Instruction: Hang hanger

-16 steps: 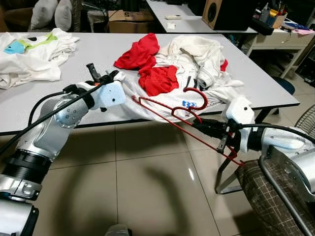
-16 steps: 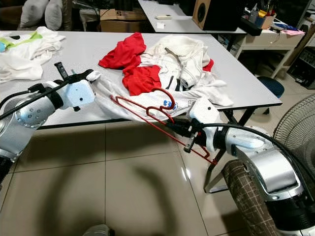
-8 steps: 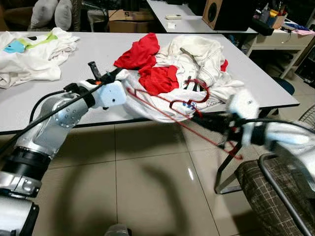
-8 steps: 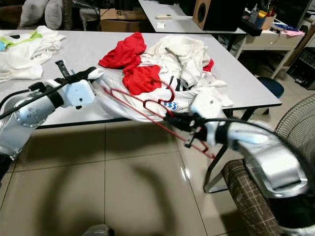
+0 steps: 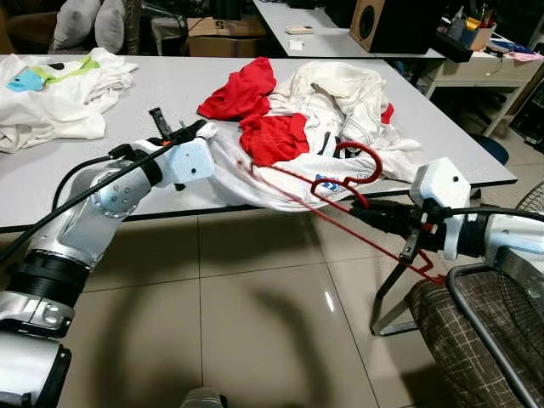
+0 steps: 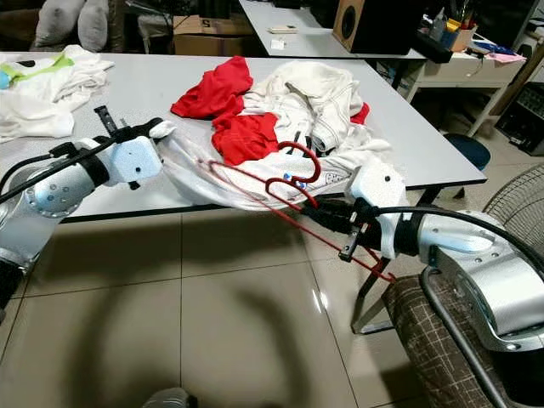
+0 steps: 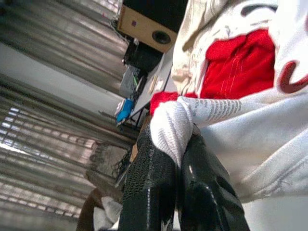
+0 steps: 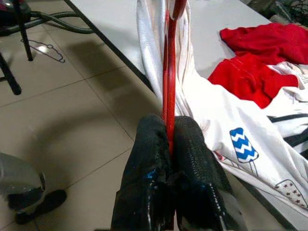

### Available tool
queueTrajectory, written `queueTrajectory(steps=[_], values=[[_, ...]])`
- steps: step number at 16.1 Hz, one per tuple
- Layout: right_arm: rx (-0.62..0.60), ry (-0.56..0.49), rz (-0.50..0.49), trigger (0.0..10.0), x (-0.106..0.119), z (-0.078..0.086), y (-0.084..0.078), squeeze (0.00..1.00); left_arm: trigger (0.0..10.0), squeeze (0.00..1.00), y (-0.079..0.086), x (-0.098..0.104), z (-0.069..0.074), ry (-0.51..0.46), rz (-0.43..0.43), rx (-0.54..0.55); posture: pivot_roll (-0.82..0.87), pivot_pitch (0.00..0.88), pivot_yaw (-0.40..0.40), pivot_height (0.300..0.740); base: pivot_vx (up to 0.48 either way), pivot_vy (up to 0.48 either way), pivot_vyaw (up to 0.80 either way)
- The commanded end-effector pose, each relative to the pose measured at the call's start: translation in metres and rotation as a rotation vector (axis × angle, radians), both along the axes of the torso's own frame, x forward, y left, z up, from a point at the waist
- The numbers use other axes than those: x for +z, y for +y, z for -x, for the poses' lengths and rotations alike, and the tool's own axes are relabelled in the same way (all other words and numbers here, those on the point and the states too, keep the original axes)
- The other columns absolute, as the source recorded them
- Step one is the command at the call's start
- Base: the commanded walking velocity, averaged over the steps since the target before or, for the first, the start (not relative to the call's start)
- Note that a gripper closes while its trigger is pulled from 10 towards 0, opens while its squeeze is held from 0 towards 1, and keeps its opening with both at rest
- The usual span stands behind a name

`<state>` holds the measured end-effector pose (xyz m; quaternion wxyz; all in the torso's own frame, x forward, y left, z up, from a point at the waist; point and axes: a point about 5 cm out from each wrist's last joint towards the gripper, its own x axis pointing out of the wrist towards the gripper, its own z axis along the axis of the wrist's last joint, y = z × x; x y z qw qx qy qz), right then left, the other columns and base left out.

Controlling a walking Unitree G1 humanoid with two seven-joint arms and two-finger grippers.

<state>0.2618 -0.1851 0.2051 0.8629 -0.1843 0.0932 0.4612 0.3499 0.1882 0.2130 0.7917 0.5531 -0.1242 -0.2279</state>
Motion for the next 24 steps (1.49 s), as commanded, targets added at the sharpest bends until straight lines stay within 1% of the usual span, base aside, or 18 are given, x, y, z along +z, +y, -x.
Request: queueTrajectory(steps=[1,4,7,9,10,13,16,18,21,22,23,24], values=[[-0.038,-0.016,0.011,10.0,0.003,-0.003,-0.006,0.0,0.0,0.0,-0.004,0.008,-0.001,-0.018,0.011,-0.023,0.06,0.0,-0.082,0.74,0.0,0.0,0.0],[-0.067,-0.02,0.018,10.0,0.002,-0.009,-0.007,0.0,0.0,0.0,-0.007,0.007,0.001,-0.013,0.017,-0.043,0.06,0.0,-0.086,0.74,0.0,0.0,0.0],[-0.071,-0.024,0.017,10.0,0.002,-0.012,-0.007,0.0,0.0,0.0,-0.007,0.008,0.002,-0.008,0.025,-0.05,0.07,0.0,-0.089,0.74,0.0,0.0,0.0],[-0.072,-0.018,0.004,10.0,0.0,-0.014,-0.006,0.0,0.0,0.0,-0.012,0.01,0.003,-0.01,0.037,-0.069,0.07,0.0,-0.089,0.74,0.0,0.0,0.0],[-0.068,-0.011,-0.001,10.0,-0.002,-0.015,-0.004,0.0,0.0,0.0,-0.017,0.011,0.003,-0.011,0.043,-0.084,0.07,0.0,-0.089,0.74,0.0,0.0,0.0],[-0.07,-0.005,-0.008,10.0,-0.005,-0.018,-0.002,0.0,0.0,0.0,-0.022,0.014,0.002,-0.018,0.057,-0.102,0.07,0.0,-0.09,0.74,0.0,0.0,0.0],[-0.064,-0.003,-0.008,10.0,-0.006,-0.019,-0.001,0.0,0.0,0.0,-0.023,0.015,0.003,-0.018,0.058,-0.105,0.07,0.0,-0.092,0.74,0.0,0.0,0.0],[-0.049,-0.001,-0.008,10.0,-0.006,-0.018,-0.001,0.0,0.0,0.0,-0.021,0.012,0.002,-0.007,0.051,-0.094,0.07,0.0,-0.093,0.74,0.0,0.0,0.0],[-0.067,0.001,0.001,10.0,-0.009,-0.021,-0.002,0.0,0.0,0.0,-0.031,0.019,0.006,-0.029,0.089,-0.167,0.07,0.0,-0.095,0.74,0.0,0.0,0.0],[-0.081,-0.004,0.006,10.0,-0.011,-0.024,0.0,0.0,0.0,0.0,-0.041,0.023,0.011,-0.035,0.103,-0.241,0.07,0.0,-0.097,0.74,0.0,0.0,0.0],[-0.098,-0.008,0.016,10.0,-0.011,-0.027,0.0,0.0,0.0,0.0,-0.045,0.025,0.015,-0.037,0.112,-0.285,0.07,0.0,-0.097,0.74,0.0,0.0,0.0],[-0.104,-0.01,0.019,10.0,-0.012,-0.028,0.0,0.0,0.0,0.0,-0.047,0.026,0.016,-0.042,0.113,-0.302,0.07,0.0,-0.1,0.74,0.0,0.0,0.0]])
